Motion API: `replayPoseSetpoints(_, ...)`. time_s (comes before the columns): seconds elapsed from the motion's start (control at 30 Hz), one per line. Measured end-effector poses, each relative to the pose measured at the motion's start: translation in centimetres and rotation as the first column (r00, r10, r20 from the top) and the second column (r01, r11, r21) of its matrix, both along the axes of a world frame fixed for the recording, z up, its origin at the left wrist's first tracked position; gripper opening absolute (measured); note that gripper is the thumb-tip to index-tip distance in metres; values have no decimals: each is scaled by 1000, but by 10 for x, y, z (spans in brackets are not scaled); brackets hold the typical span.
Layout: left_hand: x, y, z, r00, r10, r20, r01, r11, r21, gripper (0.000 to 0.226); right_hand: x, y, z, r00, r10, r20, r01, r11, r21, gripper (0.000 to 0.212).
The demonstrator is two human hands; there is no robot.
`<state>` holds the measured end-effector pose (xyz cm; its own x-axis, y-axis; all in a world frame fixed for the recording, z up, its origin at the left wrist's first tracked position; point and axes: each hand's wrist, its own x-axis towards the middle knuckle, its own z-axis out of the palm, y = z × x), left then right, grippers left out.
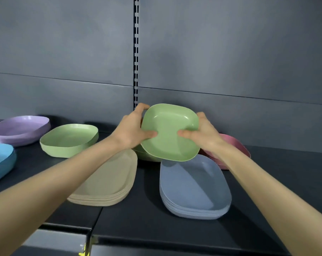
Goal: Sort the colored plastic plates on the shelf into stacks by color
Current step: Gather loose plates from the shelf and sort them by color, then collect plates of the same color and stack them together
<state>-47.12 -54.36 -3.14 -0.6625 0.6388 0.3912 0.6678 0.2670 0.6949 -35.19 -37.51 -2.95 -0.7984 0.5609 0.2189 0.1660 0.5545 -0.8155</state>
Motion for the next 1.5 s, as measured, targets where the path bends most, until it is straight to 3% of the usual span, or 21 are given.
replayPoseSetpoints(0.3, -56, 15, -5, 996, 81, -30, -86, 973, -213, 67, -73, 32, -13, 969, 117, 217, -137, 987, 81, 68)
replayPoseSetpoints(0.63, -84, 24, -30, 998, 64, -17, -66, 915, -397, 59, -92, 45, -32, 917, 83, 390, -213, 929, 301, 64)
replayPoseSetpoints(0.83, -87, 29, -29, 999, -30, -43, 5, 871, -492, 66, -83, 43, -32, 902, 116, 415, -233, 942, 243, 71)
replayPoseSetpoints(0.93, -90, 29, -33, 999, -45, -23, 27, 862, -507, 70, -78, 38, -30, 905, 164, 393, -246, 955, 168, 62)
replayPoseSetpoints(1.5, -89, 25, -35, 999, -43, 16, 45, 896, -443, 68, -77, 35, -28, 888, 214, 407, -272, 958, 90, 54)
